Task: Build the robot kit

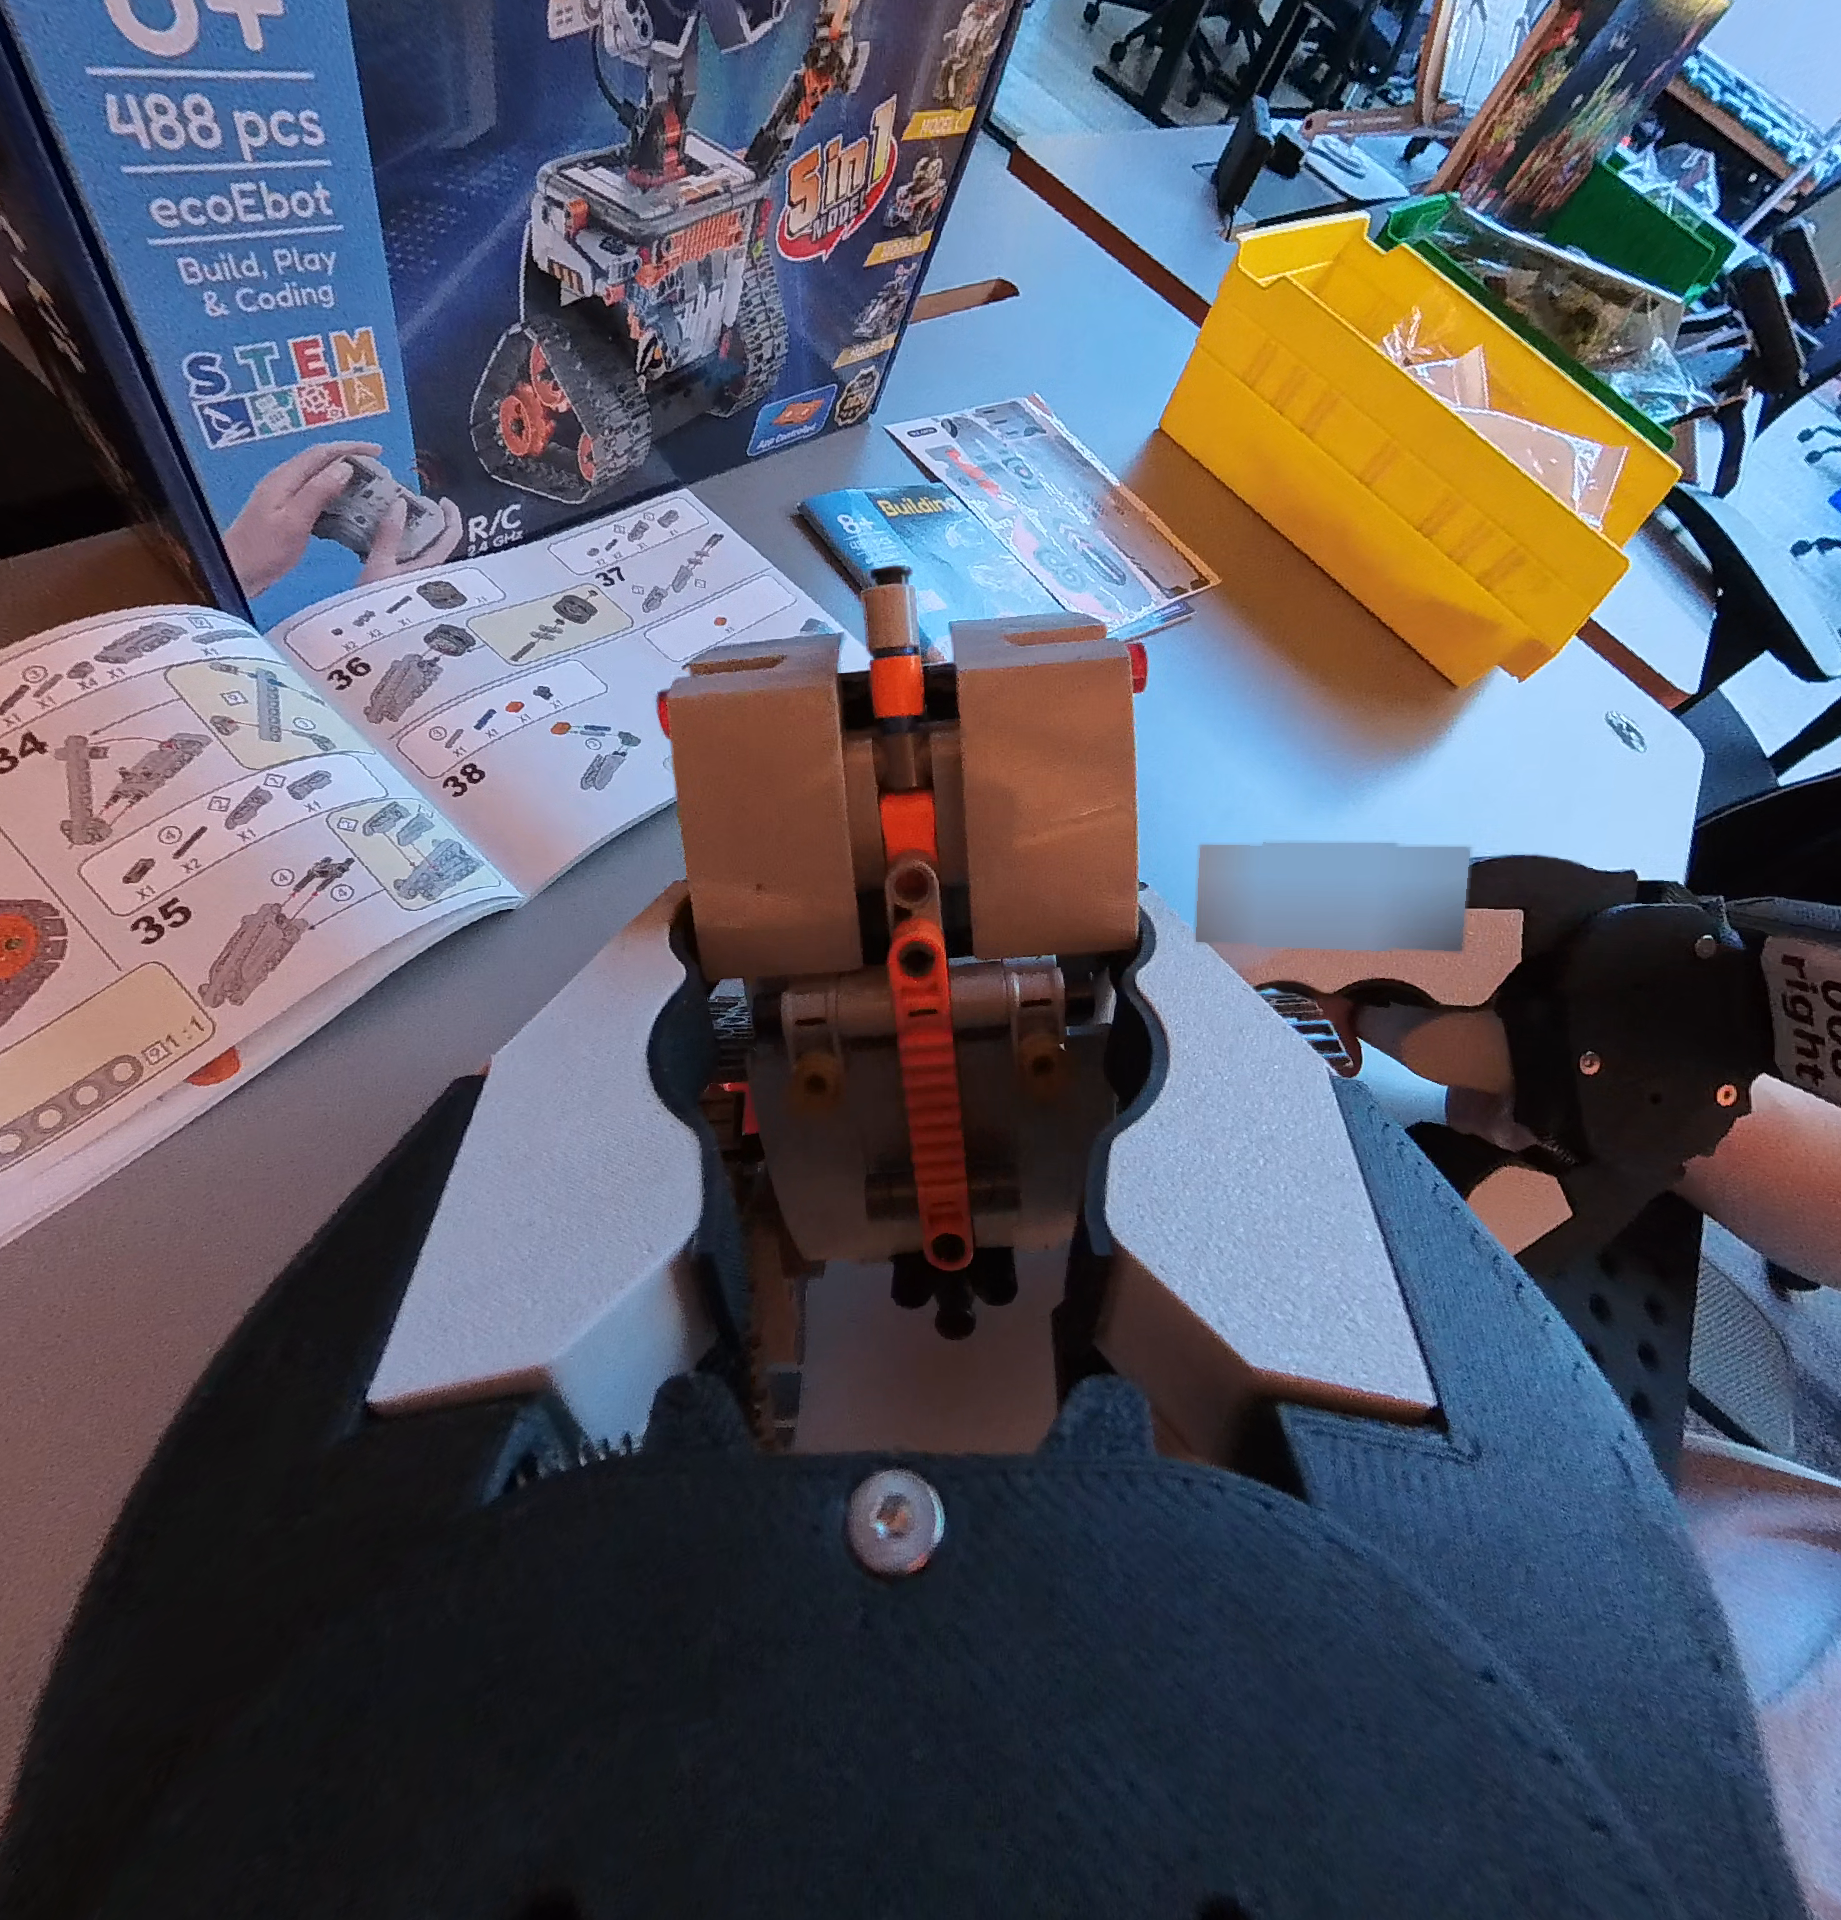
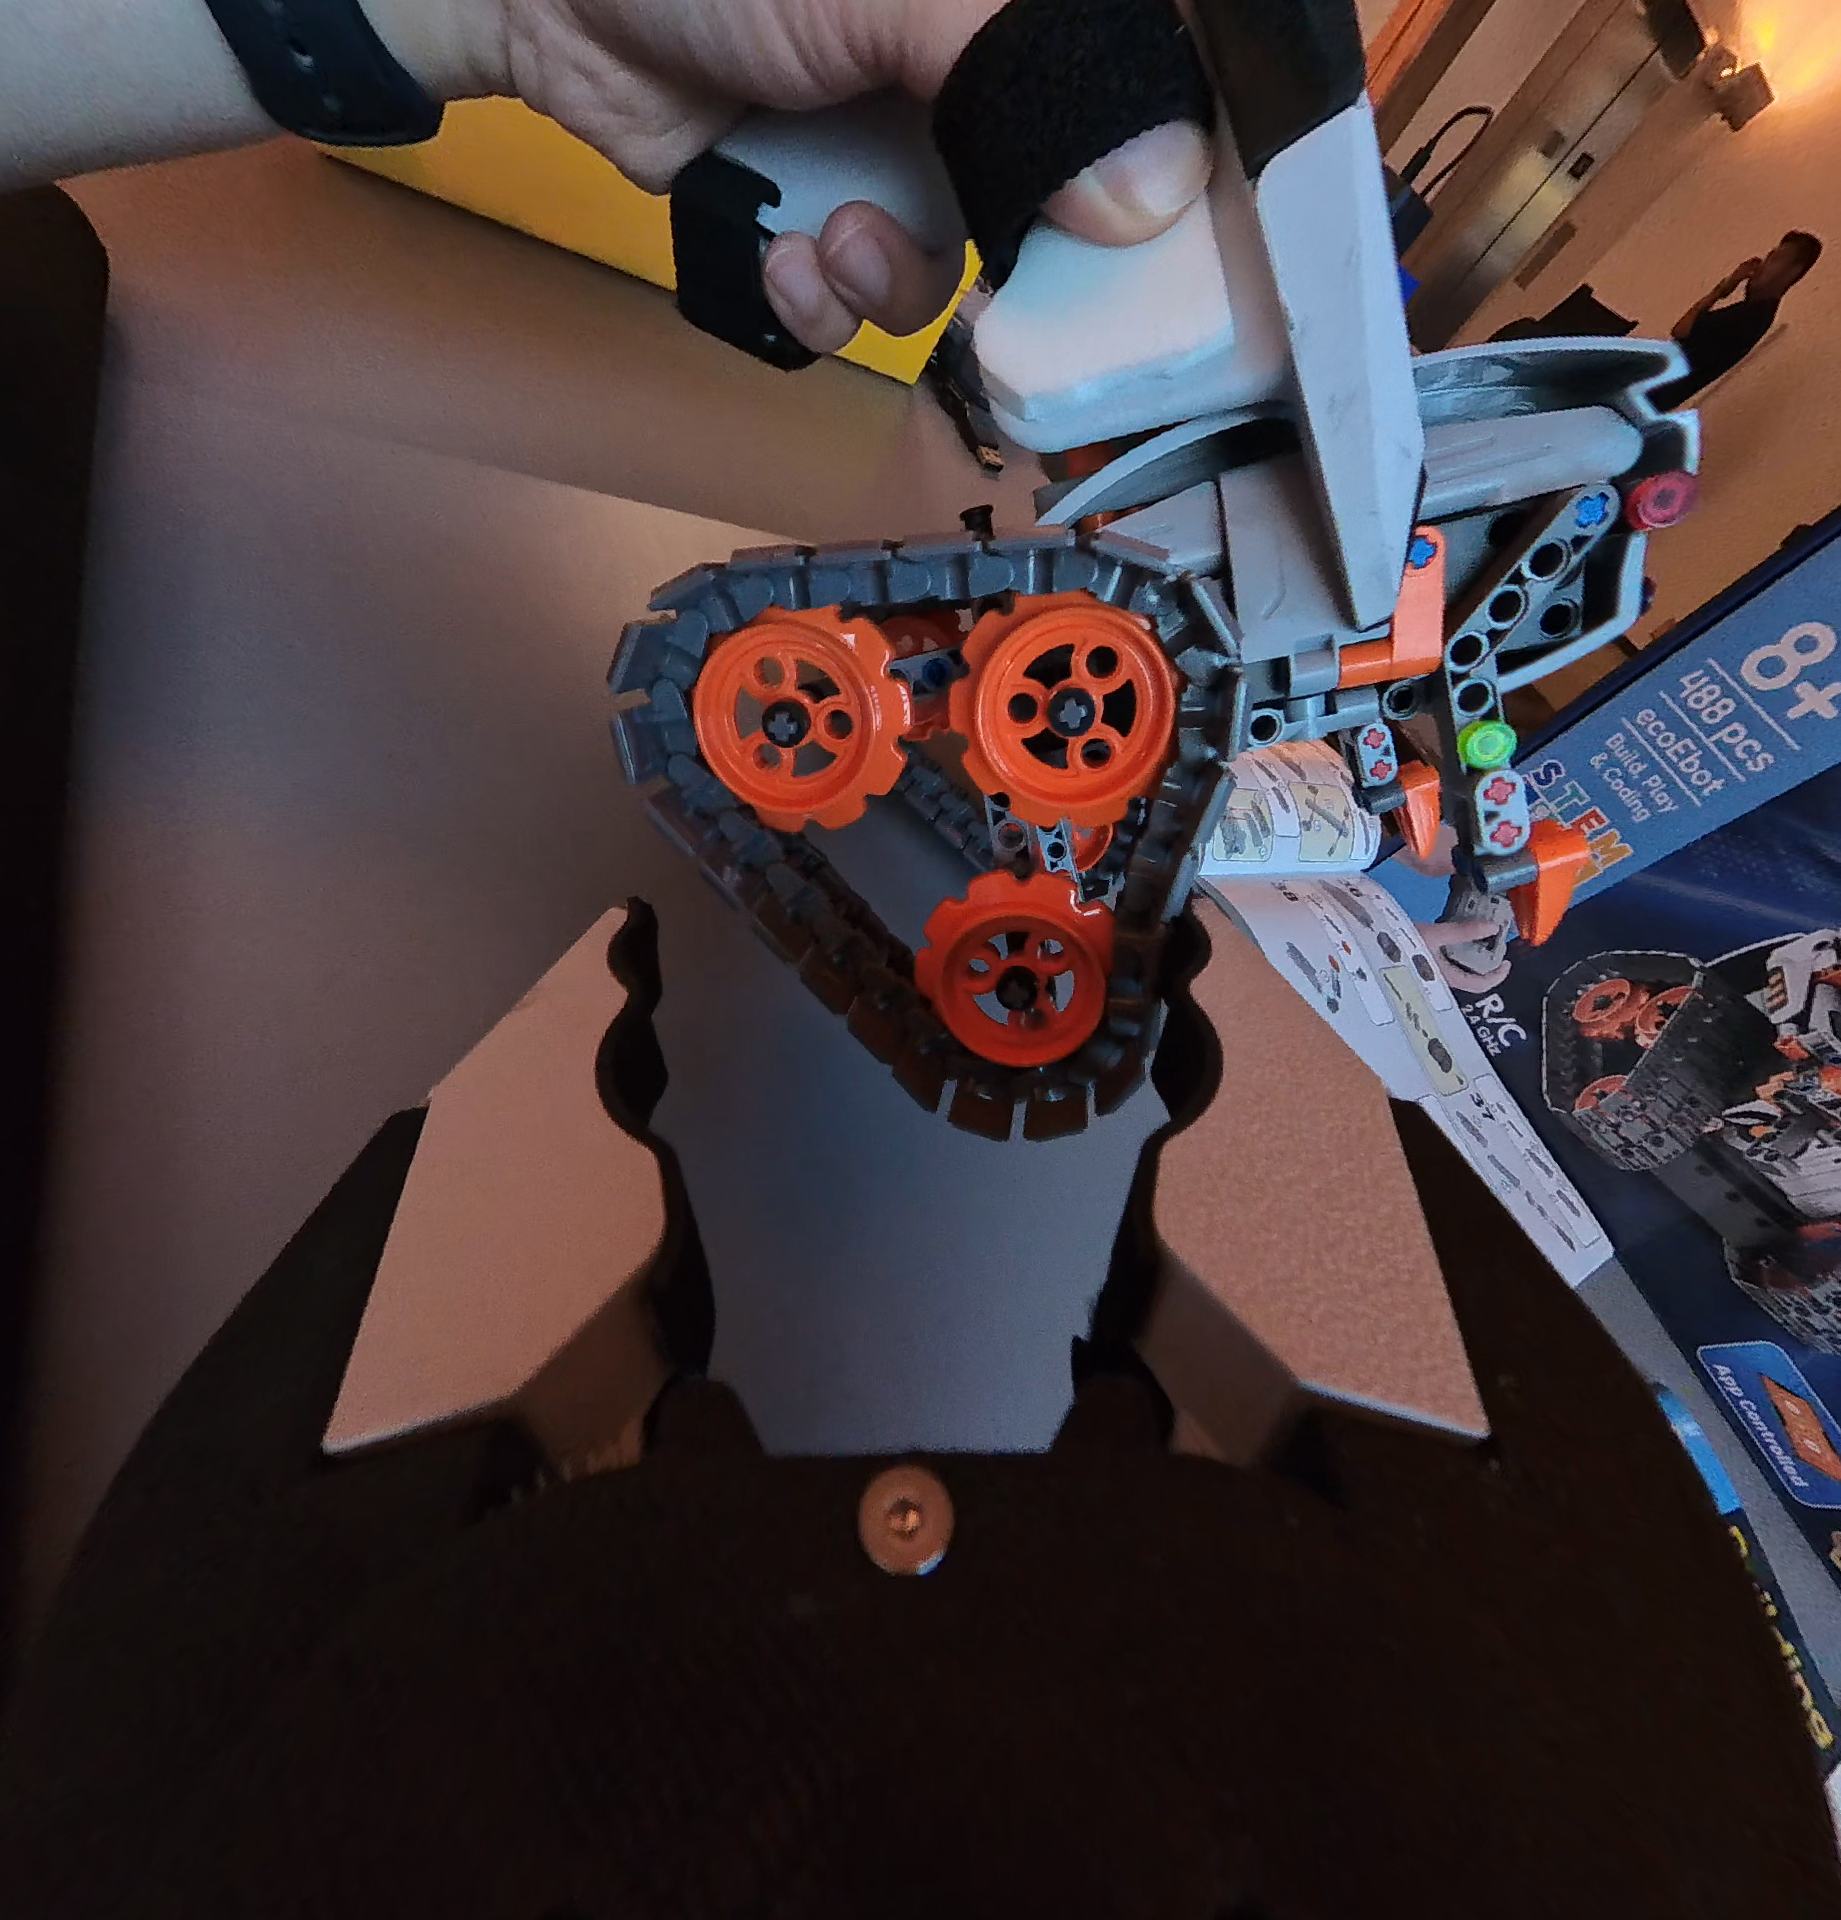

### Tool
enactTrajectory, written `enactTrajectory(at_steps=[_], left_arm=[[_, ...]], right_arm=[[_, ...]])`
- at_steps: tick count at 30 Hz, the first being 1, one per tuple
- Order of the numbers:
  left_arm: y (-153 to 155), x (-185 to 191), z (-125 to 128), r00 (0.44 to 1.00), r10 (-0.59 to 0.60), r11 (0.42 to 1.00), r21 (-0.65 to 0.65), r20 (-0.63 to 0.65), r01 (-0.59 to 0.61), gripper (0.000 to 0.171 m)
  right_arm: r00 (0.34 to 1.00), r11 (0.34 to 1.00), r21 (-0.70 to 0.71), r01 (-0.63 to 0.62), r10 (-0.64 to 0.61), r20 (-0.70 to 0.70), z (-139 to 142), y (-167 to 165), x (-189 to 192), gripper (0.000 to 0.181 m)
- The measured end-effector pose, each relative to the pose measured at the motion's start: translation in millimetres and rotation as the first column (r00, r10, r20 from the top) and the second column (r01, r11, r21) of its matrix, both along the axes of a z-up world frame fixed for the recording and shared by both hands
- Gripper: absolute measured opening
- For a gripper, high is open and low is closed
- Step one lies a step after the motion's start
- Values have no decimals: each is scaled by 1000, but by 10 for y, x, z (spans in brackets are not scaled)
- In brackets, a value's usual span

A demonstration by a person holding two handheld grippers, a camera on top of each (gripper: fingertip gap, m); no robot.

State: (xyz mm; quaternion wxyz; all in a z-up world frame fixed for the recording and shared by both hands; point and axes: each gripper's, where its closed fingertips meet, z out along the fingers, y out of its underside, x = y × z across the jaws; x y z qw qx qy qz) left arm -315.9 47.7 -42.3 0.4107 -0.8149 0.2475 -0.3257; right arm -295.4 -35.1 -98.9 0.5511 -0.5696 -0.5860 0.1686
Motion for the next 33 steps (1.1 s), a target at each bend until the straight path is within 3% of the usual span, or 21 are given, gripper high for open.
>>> enactTrajectory(at_steps=[5,7,8,10,12,15,16,18,29,33], left_arm=[[-19,20,-17,1000,-6,1000,-2,-9,6,75],[-13,6,-11,1000,0,1000,-4,-2,0,76],[-11,-10,-6,1000,0,1000,-7,1,0,76],[-20,-27,-4,1000,-13,1000,-13,9,13,75],[-20,-34,-2,1000,-13,1000,-12,18,13,75],[-25,-26,-6,1000,-10,1000,-10,11,10,75],[-32,-16,-10,1000,-13,1000,-7,4,13,75],[-36,3,-16,1000,-12,1000,1,-10,12,75],[27,-1,-31,999,28,1000,-11,18,-28,74],[26,1,-36,999,31,999,-8,20,-31,74]], right_arm=[[999,1000,26,14,-14,34,-45,11,19,95],[995,990,130,58,-68,75,-4,73,47,95],[990,966,249,66,-94,104,57,101,47,101],[980,848,529,27,-126,152,248,90,-4,110],[969,771,634,-53,-113,218,263,26,-109,110],[960,741,667,-80,-122,251,296,-11,-200,110],[957,740,665,-103,-109,270,306,-41,-221,101],[943,771,624,-125,-103,316,248,-22,-227,95],[972,901,434,-20,-84,219,249,40,-195,95],[974,910,415,-7,-88,208,233,31,-196,97]])
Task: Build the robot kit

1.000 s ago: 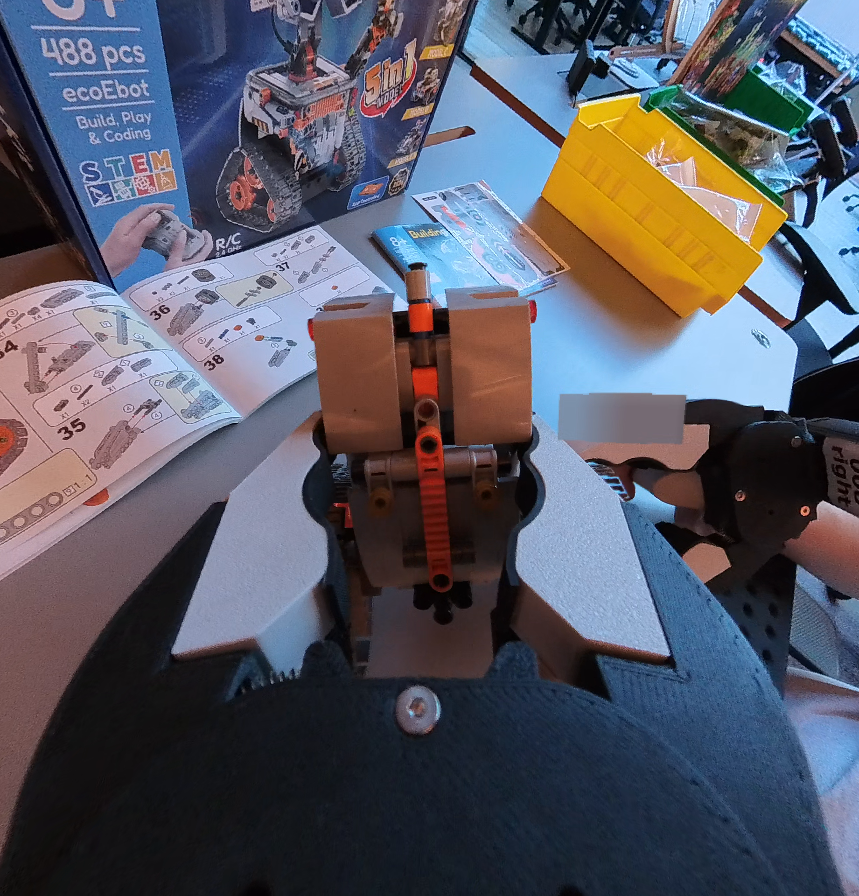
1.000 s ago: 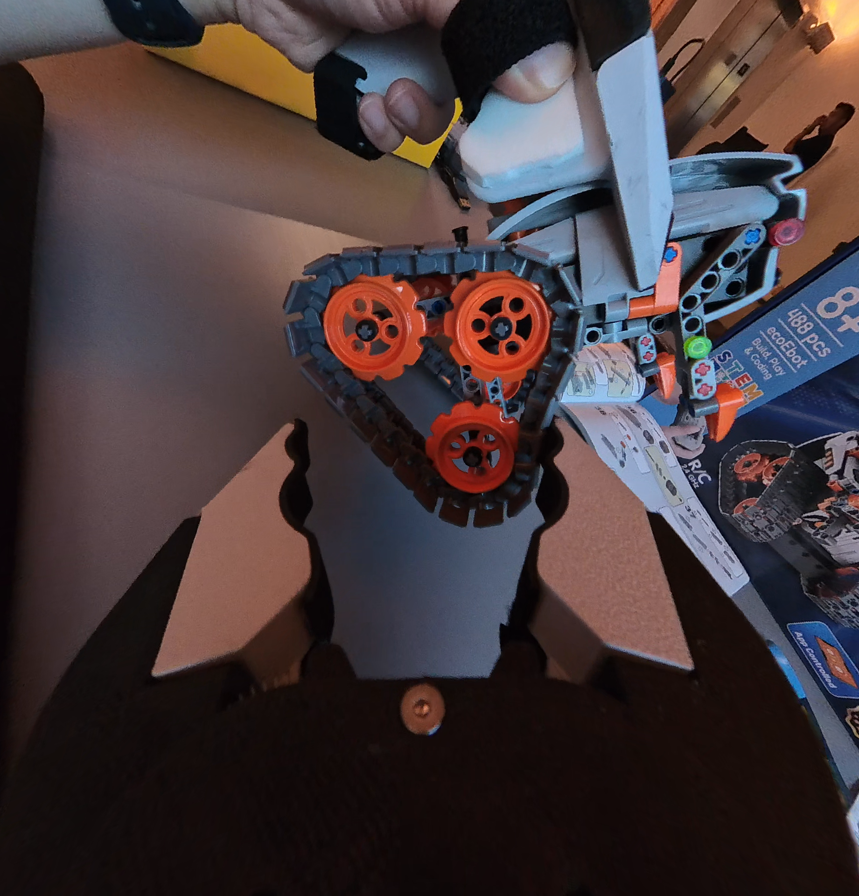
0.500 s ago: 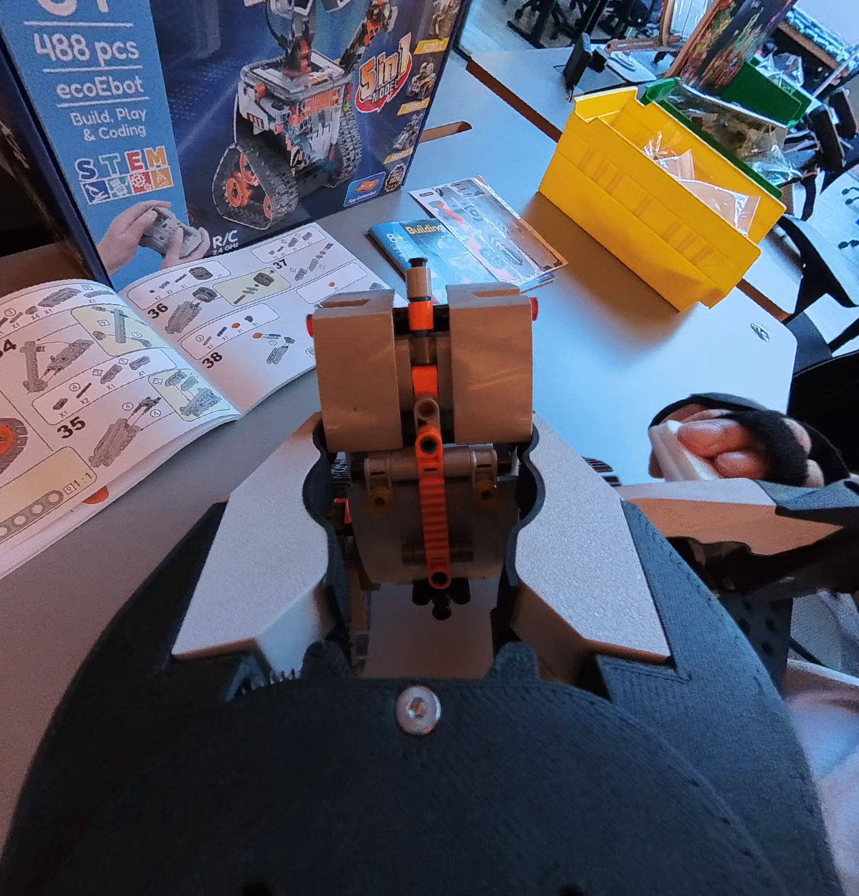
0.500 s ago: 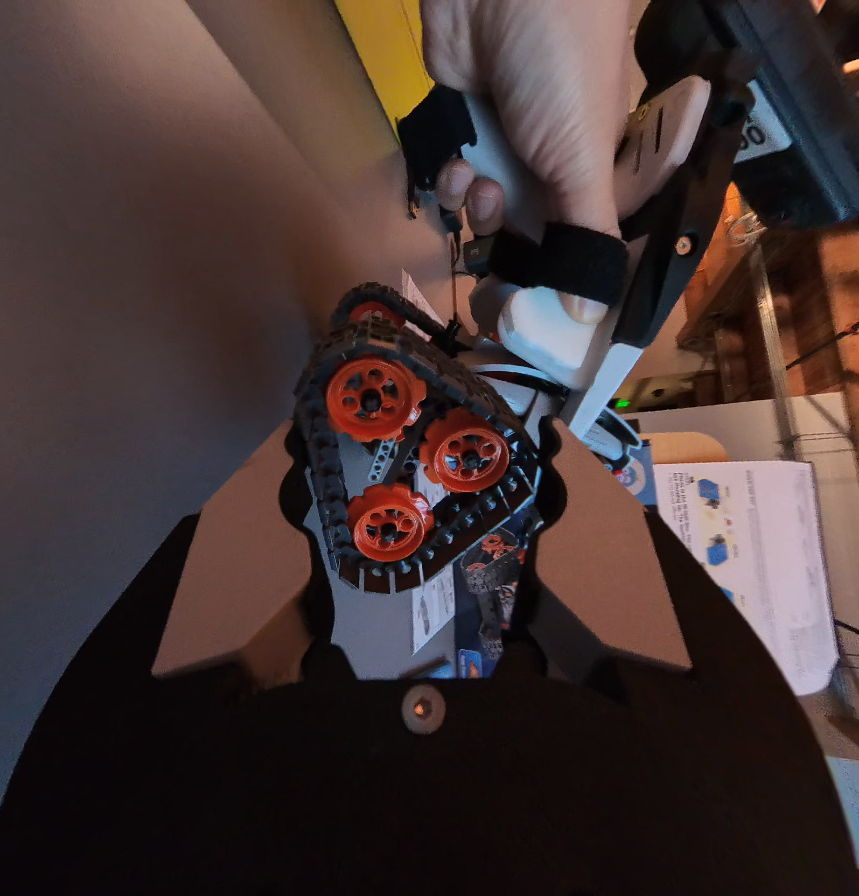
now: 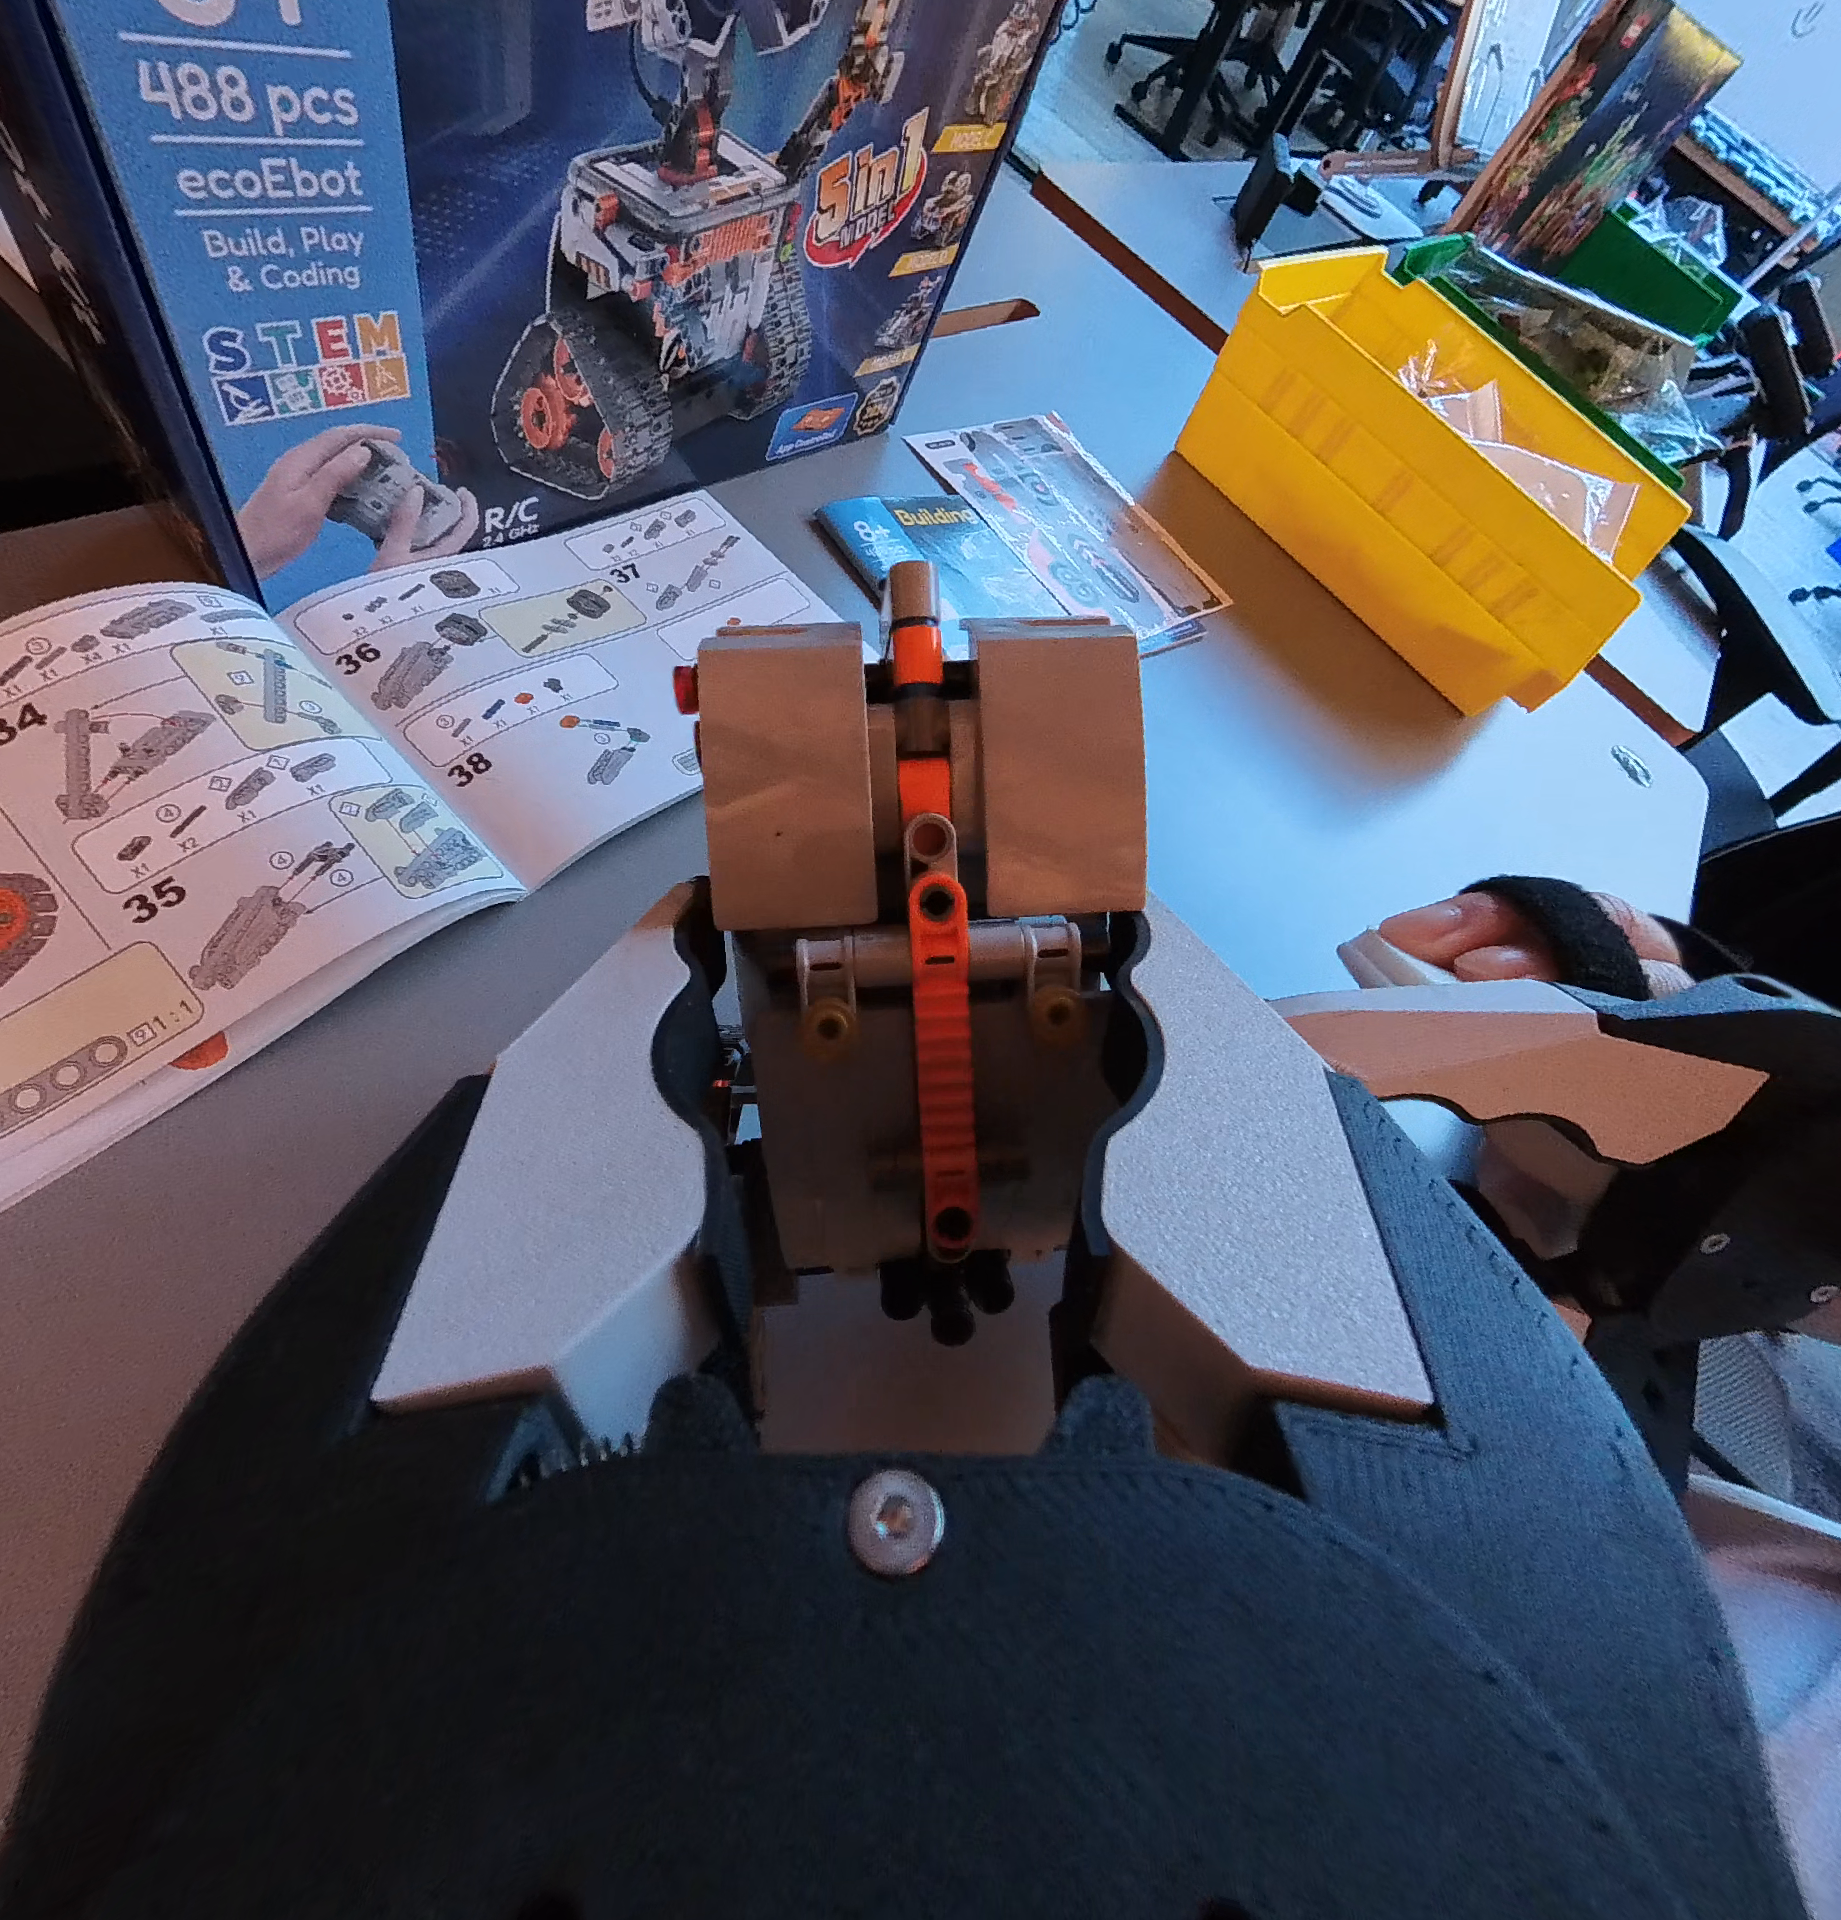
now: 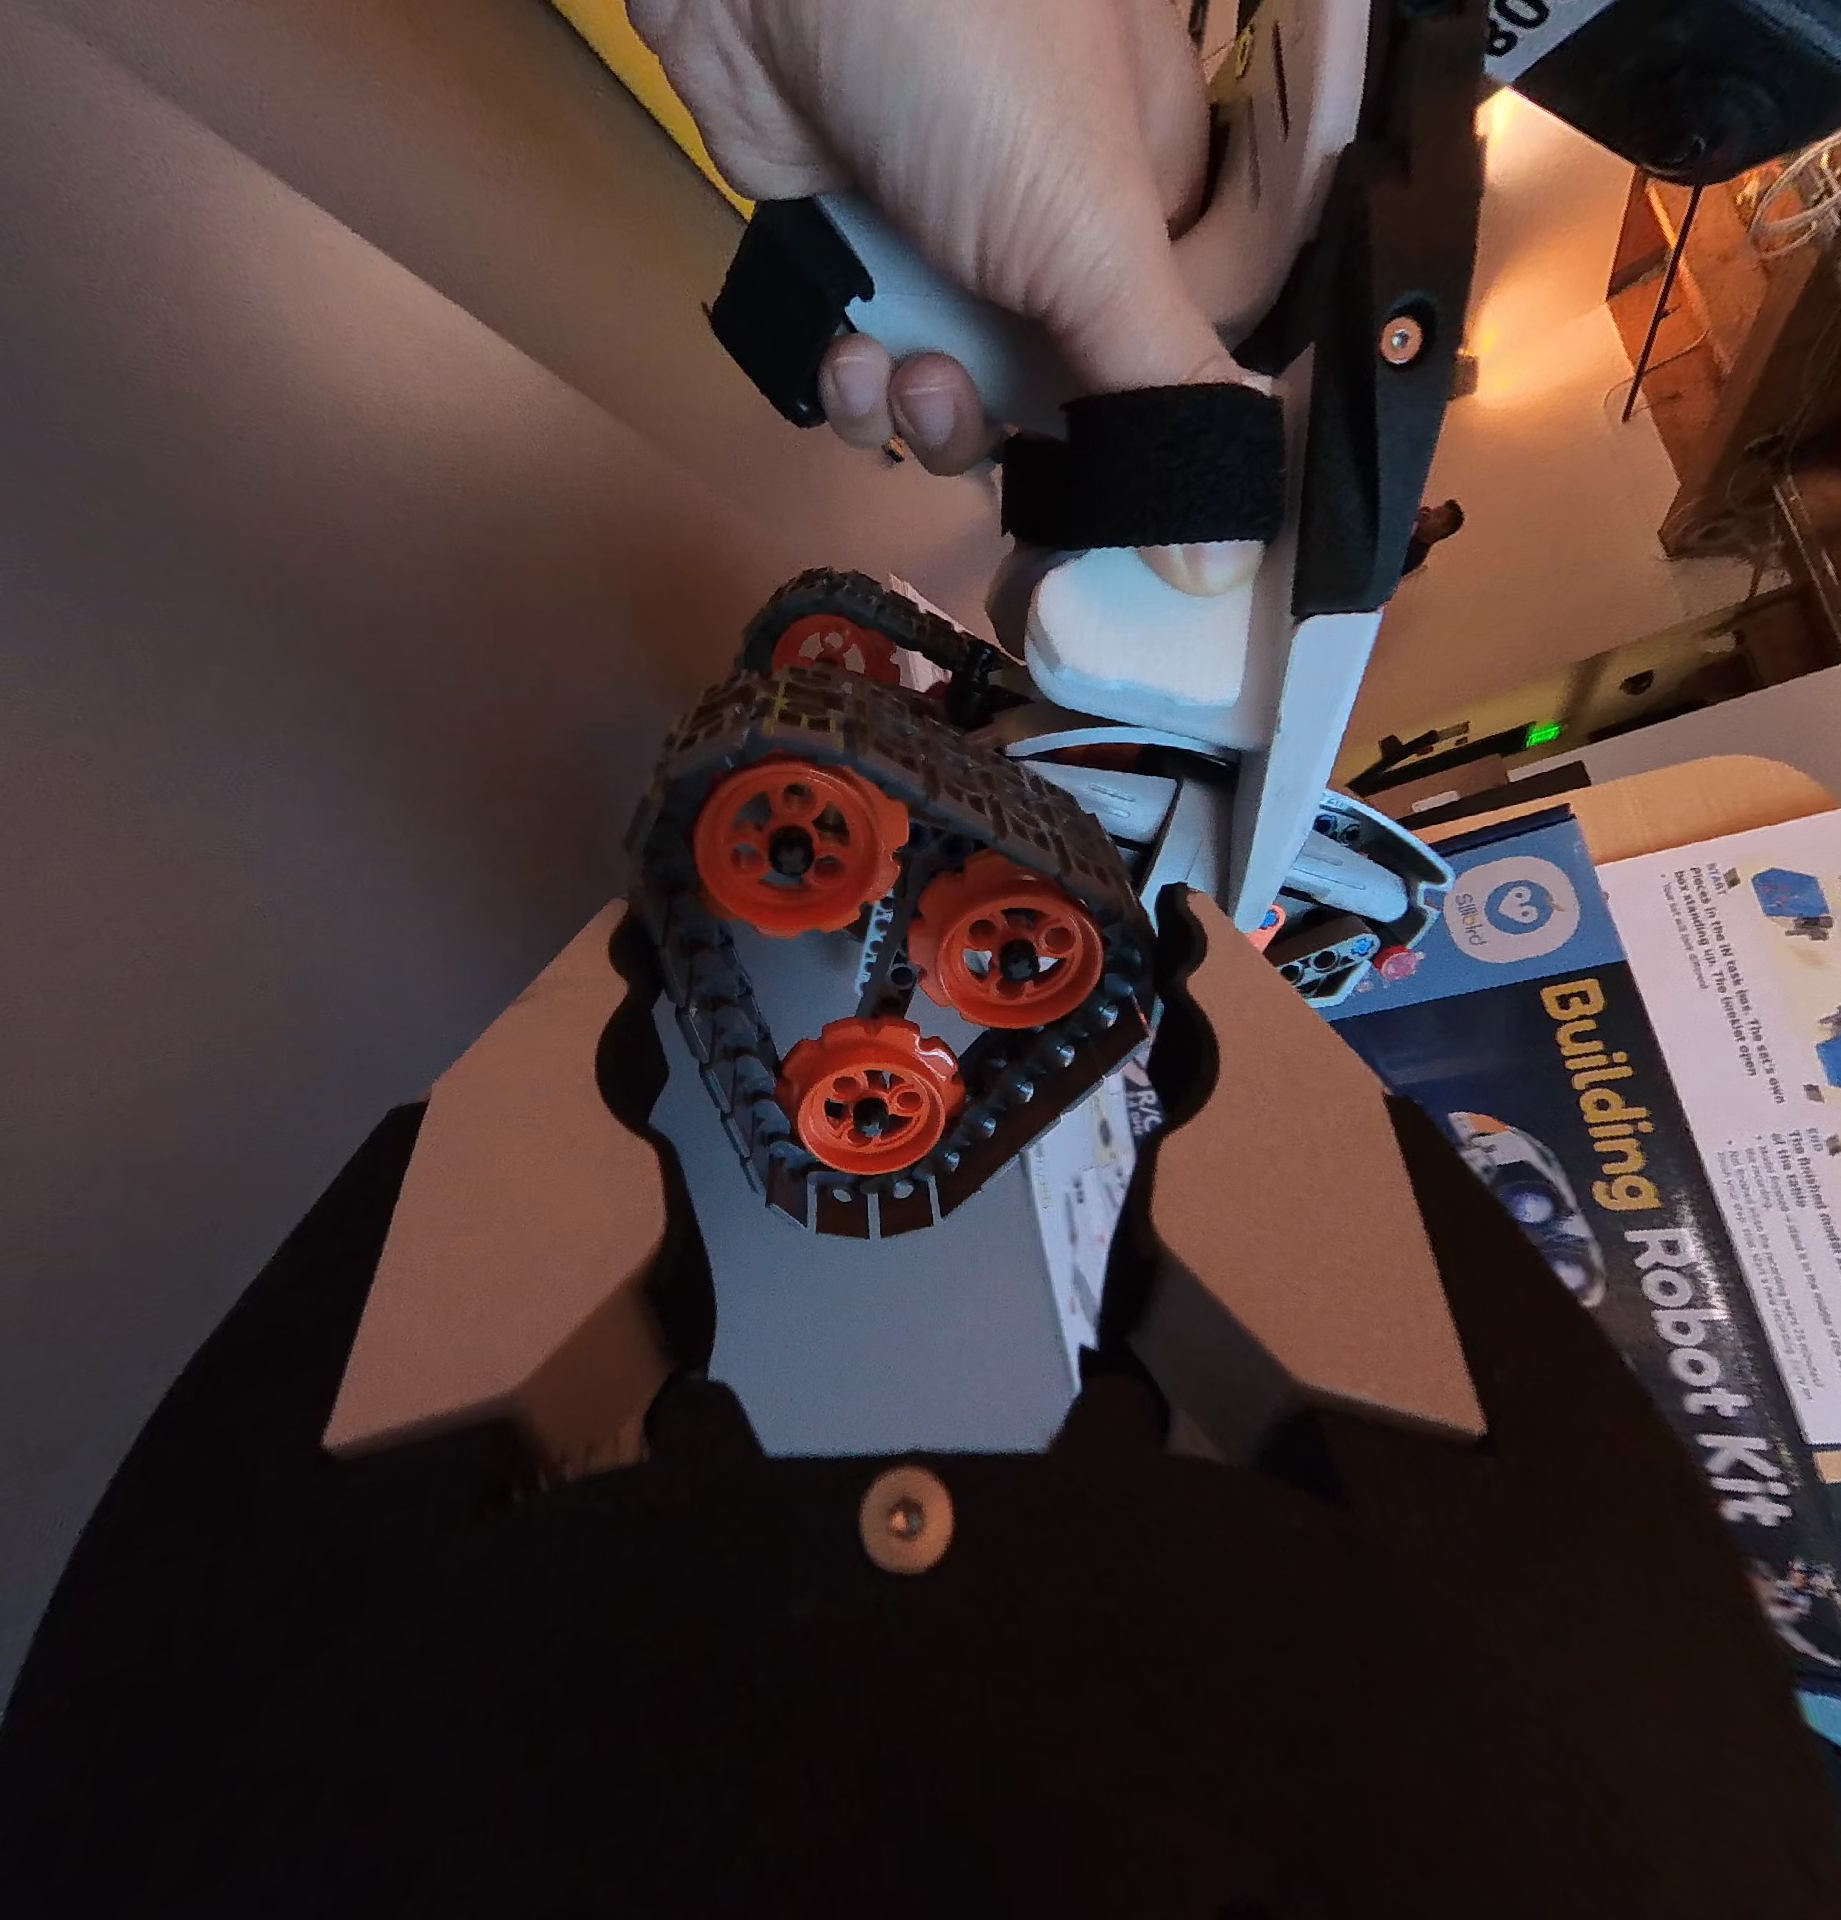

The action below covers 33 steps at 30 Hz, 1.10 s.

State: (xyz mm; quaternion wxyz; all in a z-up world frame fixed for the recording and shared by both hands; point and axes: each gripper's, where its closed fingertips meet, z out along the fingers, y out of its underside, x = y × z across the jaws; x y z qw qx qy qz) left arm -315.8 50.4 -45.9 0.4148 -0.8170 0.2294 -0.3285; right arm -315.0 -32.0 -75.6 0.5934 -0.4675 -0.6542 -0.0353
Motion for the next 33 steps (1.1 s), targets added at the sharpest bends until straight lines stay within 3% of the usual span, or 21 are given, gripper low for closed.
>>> enactTrajectory(at_steps=[8,13,23,26,30,33], left_arm=[[6,-9,-54,998,17,999,30,-64,-15,73],[8,-20,-50,998,35,999,38,-50,-33,73],[34,-32,-44,998,67,997,22,-9,-67,73],[38,-28,-50,997,75,997,26,-16,-74,72],[27,-11,-60,997,67,997,30,-25,-66,72],[20,-10,-55,998,62,998,29,-15,-62,72]], right_arm=[[996,972,-236,11,-32,-89,-94,-32,-1,100],[990,957,-289,12,-52,-130,-92,-31,-6,102],[941,806,-590,-41,-167,-294,-84,4,17,103],[910,708,-701,-83,-233,-342,-90,11,26,100],[831,430,-877,-215,-391,-395,-98,42,75,92],[766,308,-887,-345,-454,-455,-14,91,137,86]])
